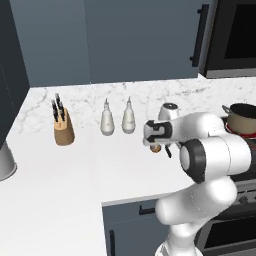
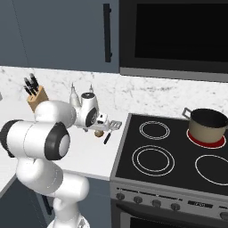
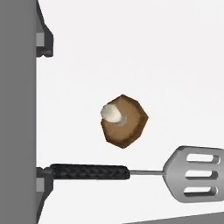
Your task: Put the lemon and mushroom in the pot. Retrieve the spatula and lightly stir the vegetables in the pot.
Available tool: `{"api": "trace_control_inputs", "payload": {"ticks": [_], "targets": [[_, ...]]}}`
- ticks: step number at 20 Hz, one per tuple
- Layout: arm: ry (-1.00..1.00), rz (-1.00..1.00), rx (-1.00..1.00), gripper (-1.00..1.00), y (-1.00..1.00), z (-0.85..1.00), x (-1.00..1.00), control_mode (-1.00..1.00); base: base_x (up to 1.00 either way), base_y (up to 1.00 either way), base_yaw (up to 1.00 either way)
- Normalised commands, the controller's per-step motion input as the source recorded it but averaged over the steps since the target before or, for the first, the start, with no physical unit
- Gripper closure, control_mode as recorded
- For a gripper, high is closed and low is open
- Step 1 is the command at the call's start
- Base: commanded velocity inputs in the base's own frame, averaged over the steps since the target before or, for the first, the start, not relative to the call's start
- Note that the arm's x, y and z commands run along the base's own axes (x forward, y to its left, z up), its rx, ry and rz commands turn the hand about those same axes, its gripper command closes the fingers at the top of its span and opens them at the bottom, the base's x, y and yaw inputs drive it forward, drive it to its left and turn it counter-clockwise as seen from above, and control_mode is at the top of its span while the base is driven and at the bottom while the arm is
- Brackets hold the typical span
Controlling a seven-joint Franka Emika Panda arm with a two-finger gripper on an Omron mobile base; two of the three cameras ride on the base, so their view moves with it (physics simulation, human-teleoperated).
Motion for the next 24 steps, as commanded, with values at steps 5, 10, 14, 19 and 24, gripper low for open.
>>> {"api": "trace_control_inputs", "payload": {"ticks": [5, 10, 14, 19, 24], "targets": [[0.09, 0.00, 0.00, -1.00, -0.01, -0.24, 0.31, -1.00, 0.00, 0.00, 0.00], [0.06, 0.00, 0.00, -1.00, -0.03, -0.31, 0.21, -1.00, 0.00, 0.00, 0.00], [0.04, 0.00, 0.00, -1.00, -0.07, -0.27, 0.19, -1.00, 0.00, 0.00, 0.00], [0.04, 0.00, 0.00, -1.00, -0.01, -0.25, 0.27, -1.00, 0.00, 0.00, 0.00], [0.05, 0.00, 0.00, -1.00, 0.00, -0.22, 0.28, -1.00, 0.00, 0.00, 0.00]]}}
